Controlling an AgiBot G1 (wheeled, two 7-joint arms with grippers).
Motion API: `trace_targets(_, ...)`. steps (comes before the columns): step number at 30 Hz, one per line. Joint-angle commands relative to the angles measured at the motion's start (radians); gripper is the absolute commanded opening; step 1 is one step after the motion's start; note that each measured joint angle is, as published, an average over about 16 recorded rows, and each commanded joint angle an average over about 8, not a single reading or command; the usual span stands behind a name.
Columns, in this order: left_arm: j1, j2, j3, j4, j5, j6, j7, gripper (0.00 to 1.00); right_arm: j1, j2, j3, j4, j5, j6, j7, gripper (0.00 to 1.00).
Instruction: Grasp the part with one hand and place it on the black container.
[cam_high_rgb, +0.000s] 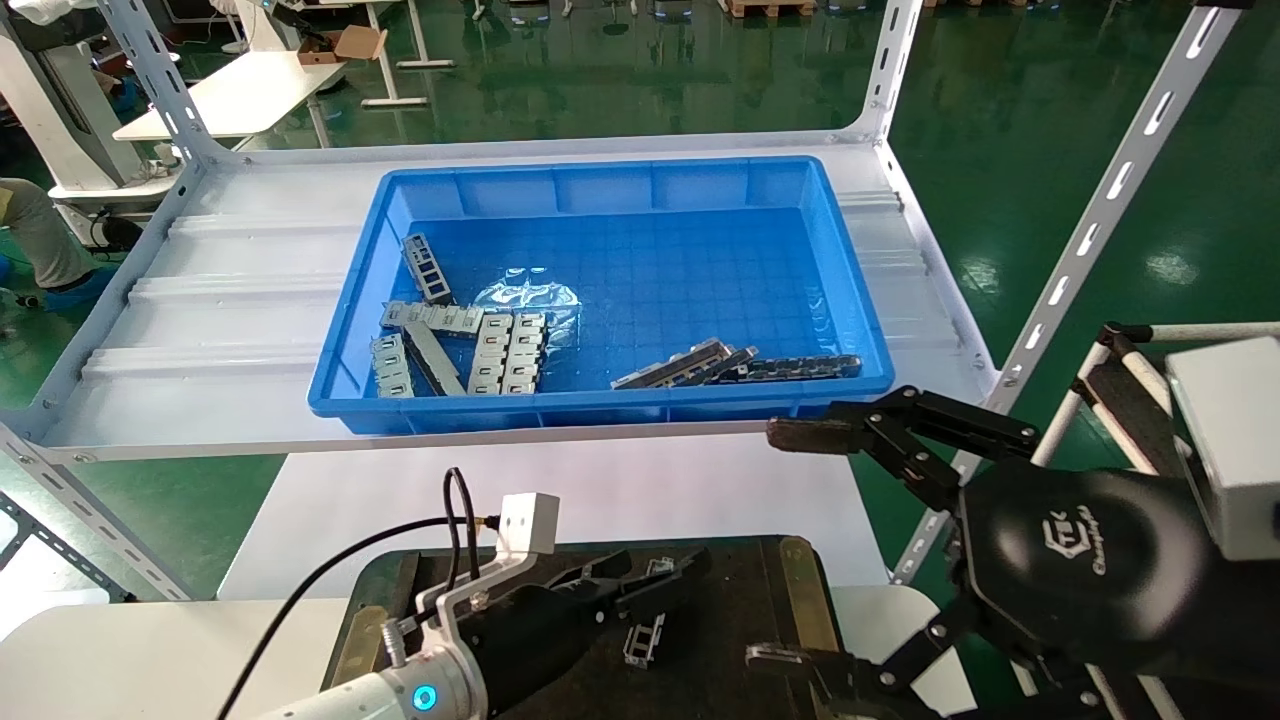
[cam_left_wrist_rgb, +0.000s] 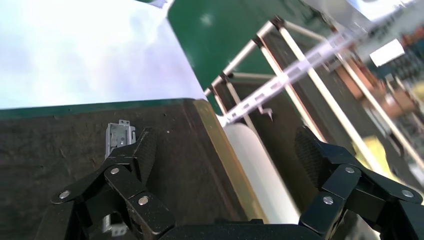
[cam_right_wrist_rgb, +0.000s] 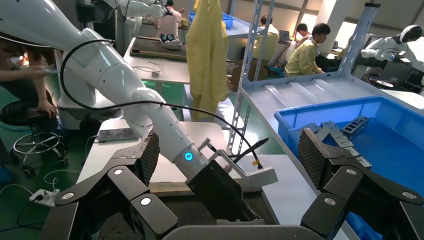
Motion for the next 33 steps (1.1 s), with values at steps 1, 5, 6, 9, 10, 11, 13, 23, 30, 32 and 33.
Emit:
trace_targets(1,-0.002,-0.04,-0.013,0.002,0.018,0.083,0.012,1.0,0.0,0.0,0.0,0.0,0.0,0.0,0.0,1.0)
trace_targets(5,-0.002,-0.123,-0.04,0.009,0.027,0.234,0.045,1.0,0.0,0.0,0.0,0.0,0.0,0.0,0.0,1.0)
trace_targets(6,-0.003,-0.143,-0.046,0.011,0.027,0.271,0.054,1.0,0.0,0.0,0.0,0.0,0.0,0.0,0.0,1.0)
trace_targets(9,-0.005,-0.198,-0.063,0.018,0.029,0.376,0.086,1.0,0.0,0.0,0.0,0.0,0.0,0.0,0.0,1.0)
trace_targets(10,-0.007,-0.215,-0.068,0.02,0.03,0.411,0.098,1.0,0.0,0.0,-0.001,0.0,0.0,0.0,0.0,1.0)
trace_targets(11,-0.008,-0.231,-0.074,0.023,0.03,0.445,0.11,1.0,0.0,0.0,-0.001,0.0,0.0,0.0,0.0,1.0)
trace_targets(13,-0.011,-0.261,-0.085,0.031,0.027,0.514,0.134,1.0,0.0,0.0,-0.001,0.0,0.0,0.0,0.0,1.0)
trace_targets(23,-0.037,-0.364,-0.124,0.116,0.008,0.86,0.248,1.0,0.0,0.0,-0.001,0.0,0.001,0.0,-0.001,1.0)
trace_targets(30,-0.079,-0.39,-0.13,0.196,0.019,1.04,0.287,1.0,0.0,0.001,-0.001,0.0,0.001,0.001,-0.001,1.0)
trace_targets(32,-0.09,-0.391,-0.131,0.216,0.024,1.073,0.292,1.0,0.0,0.001,-0.002,0.0,0.001,0.001,-0.001,1.0)
trace_targets(33,-0.095,-0.39,-0.131,0.226,0.026,1.087,0.293,1.0,0.0,0.001,-0.002,0.0,0.001,0.001,-0.001,1.0)
